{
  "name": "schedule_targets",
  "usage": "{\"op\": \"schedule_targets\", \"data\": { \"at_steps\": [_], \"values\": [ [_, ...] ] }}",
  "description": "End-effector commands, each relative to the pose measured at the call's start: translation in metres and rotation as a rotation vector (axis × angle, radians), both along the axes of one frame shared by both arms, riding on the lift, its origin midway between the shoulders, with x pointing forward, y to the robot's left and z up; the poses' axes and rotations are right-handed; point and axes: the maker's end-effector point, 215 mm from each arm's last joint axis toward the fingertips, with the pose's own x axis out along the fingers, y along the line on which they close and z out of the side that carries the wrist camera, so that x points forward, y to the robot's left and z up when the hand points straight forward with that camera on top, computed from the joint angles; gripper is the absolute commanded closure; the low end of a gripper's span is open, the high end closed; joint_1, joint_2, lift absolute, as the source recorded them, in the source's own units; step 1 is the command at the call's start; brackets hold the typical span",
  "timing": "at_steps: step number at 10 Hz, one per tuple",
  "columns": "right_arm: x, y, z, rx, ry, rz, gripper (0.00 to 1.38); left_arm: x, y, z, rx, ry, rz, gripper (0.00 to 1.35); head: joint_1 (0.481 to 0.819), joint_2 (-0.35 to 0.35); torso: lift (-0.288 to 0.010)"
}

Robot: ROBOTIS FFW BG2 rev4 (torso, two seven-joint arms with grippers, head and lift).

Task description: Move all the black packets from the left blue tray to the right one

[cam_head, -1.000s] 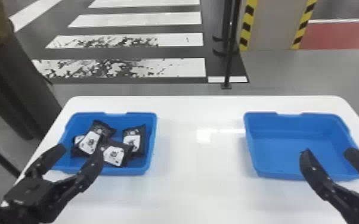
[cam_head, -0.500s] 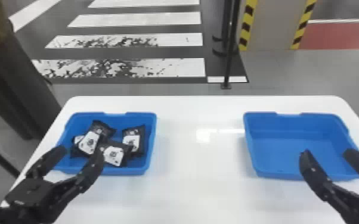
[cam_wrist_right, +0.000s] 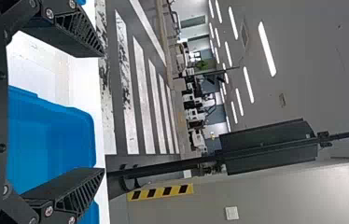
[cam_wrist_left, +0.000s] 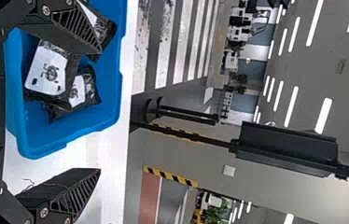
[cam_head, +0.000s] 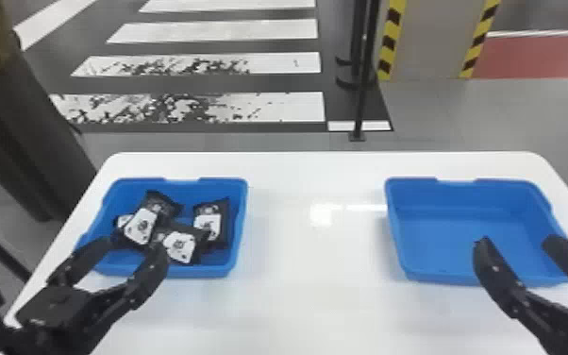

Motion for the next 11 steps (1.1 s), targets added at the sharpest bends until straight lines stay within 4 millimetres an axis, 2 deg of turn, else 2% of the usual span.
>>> {"op": "schedule_targets", "data": {
  "at_steps": [1, 6, 7, 11],
  "values": [
    [-0.001, 0.0, 0.0, 0.0, 0.001, 0.0, 0.15, 0.006, 0.0, -0.007, 0.016, 0.031, 0.0, 0.13, 0.695, 0.072, -0.14],
    [-0.001, 0.001, 0.0, 0.003, 0.001, 0.002, 0.15, 0.038, 0.029, -0.03, 0.08, 0.169, 0.078, 0.14, 0.695, 0.096, -0.14],
    [-0.001, 0.001, 0.0, 0.003, 0.001, 0.002, 0.15, 0.045, 0.034, -0.045, 0.075, 0.225, 0.084, 0.14, 0.695, 0.106, -0.14],
    [0.0, 0.002, 0.001, 0.006, -0.001, 0.003, 0.15, 0.091, 0.032, -0.08, 0.058, 0.334, 0.06, 0.15, 0.695, 0.113, -0.14]
  ]
}}
